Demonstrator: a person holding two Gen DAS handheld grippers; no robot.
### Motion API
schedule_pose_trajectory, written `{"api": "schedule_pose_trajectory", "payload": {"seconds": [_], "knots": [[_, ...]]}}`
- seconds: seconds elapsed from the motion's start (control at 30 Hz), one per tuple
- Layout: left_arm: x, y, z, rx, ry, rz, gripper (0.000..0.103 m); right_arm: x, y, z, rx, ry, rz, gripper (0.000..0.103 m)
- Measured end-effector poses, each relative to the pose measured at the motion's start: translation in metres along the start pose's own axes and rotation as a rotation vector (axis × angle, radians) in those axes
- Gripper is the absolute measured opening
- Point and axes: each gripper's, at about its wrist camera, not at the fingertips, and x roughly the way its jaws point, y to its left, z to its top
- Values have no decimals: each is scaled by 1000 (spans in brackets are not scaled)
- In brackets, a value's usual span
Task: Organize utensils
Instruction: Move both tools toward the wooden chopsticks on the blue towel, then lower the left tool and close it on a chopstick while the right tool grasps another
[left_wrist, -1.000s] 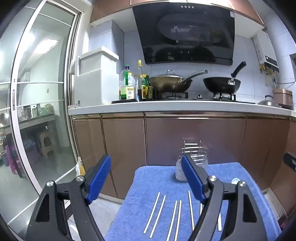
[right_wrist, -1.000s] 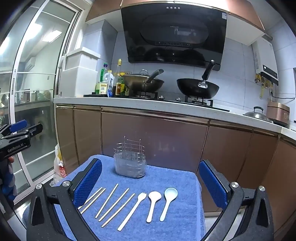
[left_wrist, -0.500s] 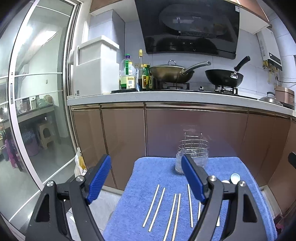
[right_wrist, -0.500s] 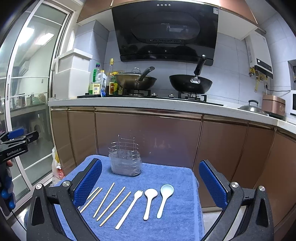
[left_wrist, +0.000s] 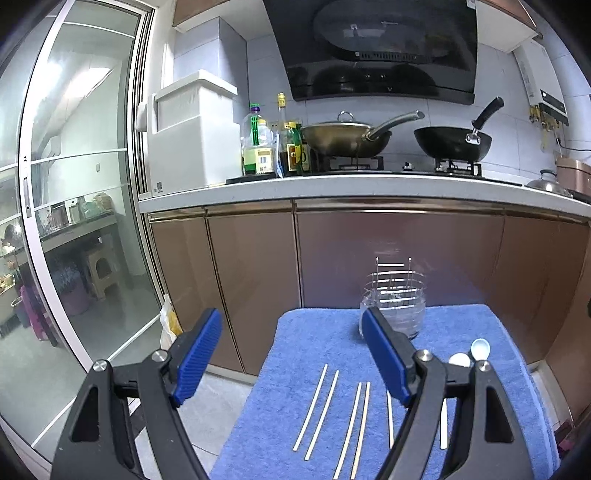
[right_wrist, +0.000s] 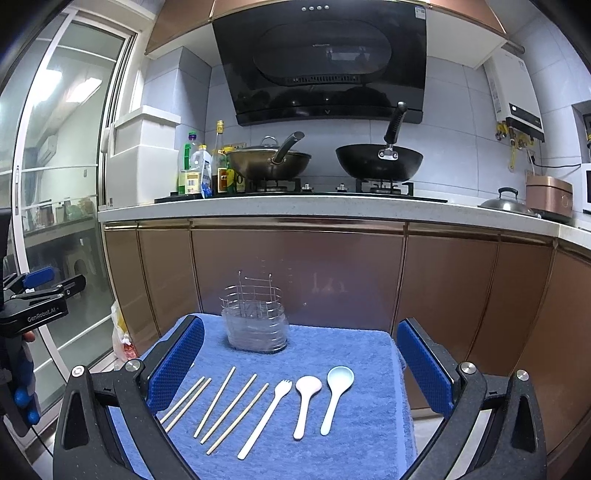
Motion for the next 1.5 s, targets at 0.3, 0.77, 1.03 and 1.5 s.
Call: {"api": "schedule_pose_trajectory", "payload": {"seconds": [0.3,0.77,1.03,1.5], "knots": [[11,-4,-5,15,11,-14,77,16,8,-5,-15,35,13,100],[53,-16,-16,61,90,-70,77,57,11,-18,-50,136,38,89],[103,-7,-30,37,255,-168,77,97,14,-32,-43,257,107,78],[216,-10,-83,-51,720,-461,60,235,16,-96,153,725,327,37]]}}
